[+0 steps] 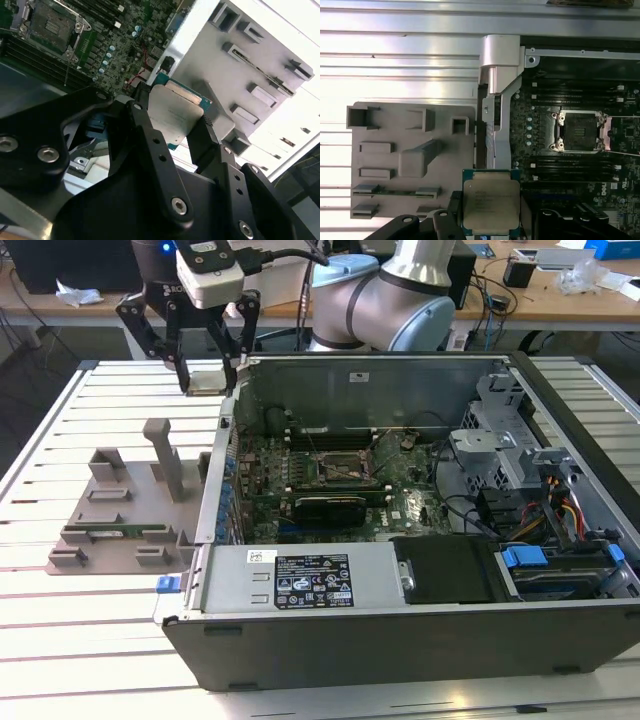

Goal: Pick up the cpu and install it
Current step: 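Pick up the cpu and move it towards the insertion slot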

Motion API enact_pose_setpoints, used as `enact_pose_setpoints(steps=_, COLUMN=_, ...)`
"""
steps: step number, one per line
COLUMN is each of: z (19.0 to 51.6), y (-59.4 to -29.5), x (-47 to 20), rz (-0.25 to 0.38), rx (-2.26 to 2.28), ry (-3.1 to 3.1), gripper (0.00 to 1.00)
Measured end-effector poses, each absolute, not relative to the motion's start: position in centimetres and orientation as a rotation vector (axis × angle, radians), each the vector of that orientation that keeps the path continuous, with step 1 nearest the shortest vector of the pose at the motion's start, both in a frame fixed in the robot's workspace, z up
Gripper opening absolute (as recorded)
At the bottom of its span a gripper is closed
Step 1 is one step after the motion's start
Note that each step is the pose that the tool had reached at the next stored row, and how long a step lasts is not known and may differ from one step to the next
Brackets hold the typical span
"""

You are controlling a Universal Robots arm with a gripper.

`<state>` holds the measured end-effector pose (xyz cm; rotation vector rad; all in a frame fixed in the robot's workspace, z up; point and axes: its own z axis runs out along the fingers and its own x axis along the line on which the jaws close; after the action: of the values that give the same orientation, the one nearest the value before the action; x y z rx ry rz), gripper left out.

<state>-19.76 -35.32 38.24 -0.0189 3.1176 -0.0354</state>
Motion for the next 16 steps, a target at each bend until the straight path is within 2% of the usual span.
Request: enact_pose_setpoints(steps=16, z=37.4, y=-34.8, x=-14.8, rz=-0.035, rx=-0.019, ry=3.119, gripper=0.55)
